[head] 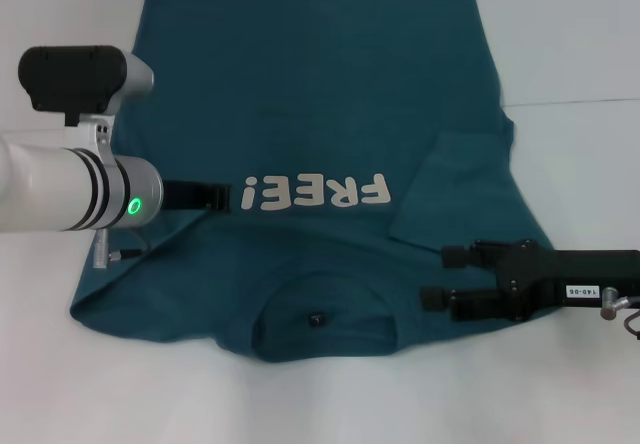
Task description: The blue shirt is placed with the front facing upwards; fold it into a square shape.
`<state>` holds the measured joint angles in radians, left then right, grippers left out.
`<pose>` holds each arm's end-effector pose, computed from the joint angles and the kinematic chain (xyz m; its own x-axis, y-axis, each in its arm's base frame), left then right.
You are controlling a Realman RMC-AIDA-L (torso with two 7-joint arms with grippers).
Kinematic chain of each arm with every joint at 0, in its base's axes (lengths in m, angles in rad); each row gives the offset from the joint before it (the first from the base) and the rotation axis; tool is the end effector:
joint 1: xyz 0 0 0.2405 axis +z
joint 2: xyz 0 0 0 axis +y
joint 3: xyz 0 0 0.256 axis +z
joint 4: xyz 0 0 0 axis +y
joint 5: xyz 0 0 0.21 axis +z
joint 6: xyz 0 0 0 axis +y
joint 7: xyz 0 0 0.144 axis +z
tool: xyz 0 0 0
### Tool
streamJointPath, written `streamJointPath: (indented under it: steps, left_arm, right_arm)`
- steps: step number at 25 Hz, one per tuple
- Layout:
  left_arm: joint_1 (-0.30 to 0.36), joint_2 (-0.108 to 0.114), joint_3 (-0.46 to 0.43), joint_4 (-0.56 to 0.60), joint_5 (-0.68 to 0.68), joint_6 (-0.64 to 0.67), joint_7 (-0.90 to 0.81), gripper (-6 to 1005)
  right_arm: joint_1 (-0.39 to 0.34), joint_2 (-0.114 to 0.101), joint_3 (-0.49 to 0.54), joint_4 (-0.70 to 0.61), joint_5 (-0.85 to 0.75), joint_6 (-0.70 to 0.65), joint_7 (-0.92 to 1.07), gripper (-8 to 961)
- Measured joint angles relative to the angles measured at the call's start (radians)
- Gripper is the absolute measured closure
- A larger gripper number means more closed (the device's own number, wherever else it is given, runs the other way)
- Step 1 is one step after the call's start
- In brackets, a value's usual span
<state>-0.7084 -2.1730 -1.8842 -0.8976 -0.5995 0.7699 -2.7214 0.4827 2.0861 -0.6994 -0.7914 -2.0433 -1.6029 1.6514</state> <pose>-0.1944 0.4318 -0.0470 0.5848 0.7104 0.3915 0.7799 -0.3597 -0.5123 0.2665 0.3231 0.0151 0.7085 -0.5170 -0.4804 -0.6150 -0.7862 -0.0608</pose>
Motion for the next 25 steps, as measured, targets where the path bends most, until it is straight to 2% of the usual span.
streamJointPath:
  steps: [13,25]
  left_arm:
    - [0.008,0.006,-0.001,0.005,0.004,-0.08,0.026,951]
    - [0.009,0.005,0.064,0.023,0.01,-0.163,0.12,683]
  right_arm:
    - [-0.001,0.0,0.0,0.008,0.0,-0.002,0.0,7]
    - [-0.009,0.0,0.0,0.013,0.0,-0.008,0.001,6]
